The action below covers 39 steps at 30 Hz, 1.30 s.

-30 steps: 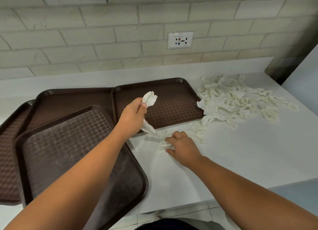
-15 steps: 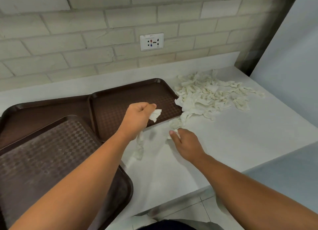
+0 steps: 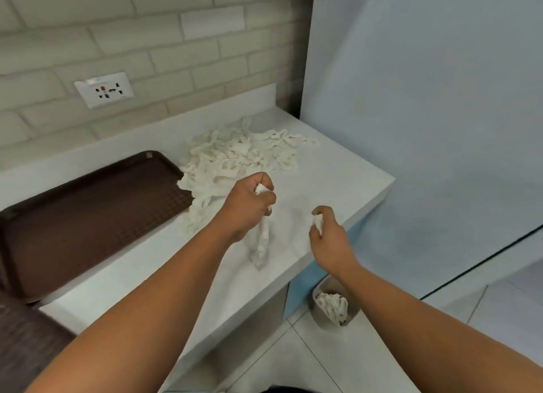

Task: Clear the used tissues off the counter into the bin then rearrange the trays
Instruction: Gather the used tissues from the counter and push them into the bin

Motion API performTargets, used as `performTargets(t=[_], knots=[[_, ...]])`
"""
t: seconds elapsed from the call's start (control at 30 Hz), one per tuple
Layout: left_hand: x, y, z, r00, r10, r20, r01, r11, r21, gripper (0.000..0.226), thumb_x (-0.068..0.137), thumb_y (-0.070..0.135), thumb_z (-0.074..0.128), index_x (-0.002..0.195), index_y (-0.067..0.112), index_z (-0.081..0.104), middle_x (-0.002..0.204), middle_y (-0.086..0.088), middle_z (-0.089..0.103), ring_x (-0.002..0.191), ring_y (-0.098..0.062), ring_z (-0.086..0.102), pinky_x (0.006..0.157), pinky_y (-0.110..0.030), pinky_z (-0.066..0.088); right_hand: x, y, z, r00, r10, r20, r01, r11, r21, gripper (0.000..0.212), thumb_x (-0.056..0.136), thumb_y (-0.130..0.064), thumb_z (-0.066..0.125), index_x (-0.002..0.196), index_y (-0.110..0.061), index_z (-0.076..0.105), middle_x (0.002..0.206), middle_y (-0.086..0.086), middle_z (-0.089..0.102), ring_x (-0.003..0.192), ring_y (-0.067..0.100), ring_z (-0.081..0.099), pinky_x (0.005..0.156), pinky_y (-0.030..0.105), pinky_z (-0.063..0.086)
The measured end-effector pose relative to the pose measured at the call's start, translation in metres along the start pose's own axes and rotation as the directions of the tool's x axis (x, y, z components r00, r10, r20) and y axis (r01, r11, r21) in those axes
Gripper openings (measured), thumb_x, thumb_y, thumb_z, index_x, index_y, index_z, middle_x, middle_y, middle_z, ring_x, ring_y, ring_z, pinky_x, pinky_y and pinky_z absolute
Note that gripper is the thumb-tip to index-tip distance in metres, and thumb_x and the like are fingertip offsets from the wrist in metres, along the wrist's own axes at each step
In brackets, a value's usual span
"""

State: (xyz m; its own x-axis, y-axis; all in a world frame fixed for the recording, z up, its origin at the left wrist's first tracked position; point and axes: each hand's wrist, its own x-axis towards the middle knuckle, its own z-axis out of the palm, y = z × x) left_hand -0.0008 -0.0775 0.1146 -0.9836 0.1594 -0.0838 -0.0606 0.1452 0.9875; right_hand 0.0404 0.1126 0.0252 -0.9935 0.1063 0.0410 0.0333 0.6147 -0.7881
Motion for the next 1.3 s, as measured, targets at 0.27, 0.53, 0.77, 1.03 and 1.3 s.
performTargets(t=[0.27,0.53,0.77,1.03,1.3], knots=[[0.021,-0.006,0.156,0.992,-0.040,0.116,0.026,0.993,0.117,0.022,0.081,0.011,0.052,0.072,0.031,0.051,0.070,0.000,0.055,0.069,-0.021,0.055,0.072,-0.037,0.047,-0.025,0.103,-0.110,0.970,0.239,-0.029,-0.235,0.967,0.101,0.038,0.096,-0.032,0.042,0.062,-0.016,0.037,0.061,0.001,0.042,0.062,0.018,0.042,0.064,0.036,0.035],[0.033,-0.054,0.270,0.934,-0.188,0.303,0.091,0.948,0.305,0.015,0.089,0.000,0.041,0.099,0.012,0.043,0.087,-0.002,0.040,0.075,-0.014,0.038,0.062,-0.029,0.030,-0.045,0.187,-0.163,0.911,0.413,-0.013,-0.404,0.896,0.182,0.039,0.081,-0.034,0.028,0.075,-0.006,0.055,0.066,-0.004,0.049,0.064,0.016,0.045,0.062,0.029,0.035],[0.050,-0.127,0.326,0.920,-0.271,0.282,0.121,0.882,0.455,0.029,0.093,-0.001,0.041,0.115,0.016,0.034,0.090,0.000,0.040,0.072,-0.012,0.045,0.054,-0.024,0.037,-0.052,0.259,-0.156,0.866,0.498,0.046,-0.500,0.863,0.068,0.028,0.099,-0.014,0.043,0.107,-0.004,0.068,0.090,0.008,0.069,0.081,0.024,0.063,0.074,0.035,0.047],[0.087,-0.262,0.347,0.922,-0.285,0.263,0.105,0.837,0.537,0.032,0.082,-0.004,0.051,0.075,0.027,0.051,0.080,0.004,0.051,0.067,-0.009,0.045,0.053,-0.013,0.033,-0.040,0.351,-0.096,0.761,0.649,0.005,-0.639,0.749,0.172,0.024,0.092,-0.011,0.058,0.114,-0.018,0.066,0.092,0.002,0.068,0.079,0.019,0.065,0.063,0.019,0.048],[0.128,-0.418,0.360,0.898,-0.433,0.080,0.343,0.801,0.490,0.022,0.079,0.007,0.074,0.068,0.023,0.064,0.072,0.002,0.067,0.067,-0.017,0.060,0.064,-0.026,0.050,-0.011,0.444,-0.035,0.657,0.754,0.005,-0.729,0.633,0.262,0.021,0.082,-0.004,0.065,0.083,-0.024,0.070,0.075,0.005,0.072,0.076,0.024,0.070,0.057,0.023,0.050]])
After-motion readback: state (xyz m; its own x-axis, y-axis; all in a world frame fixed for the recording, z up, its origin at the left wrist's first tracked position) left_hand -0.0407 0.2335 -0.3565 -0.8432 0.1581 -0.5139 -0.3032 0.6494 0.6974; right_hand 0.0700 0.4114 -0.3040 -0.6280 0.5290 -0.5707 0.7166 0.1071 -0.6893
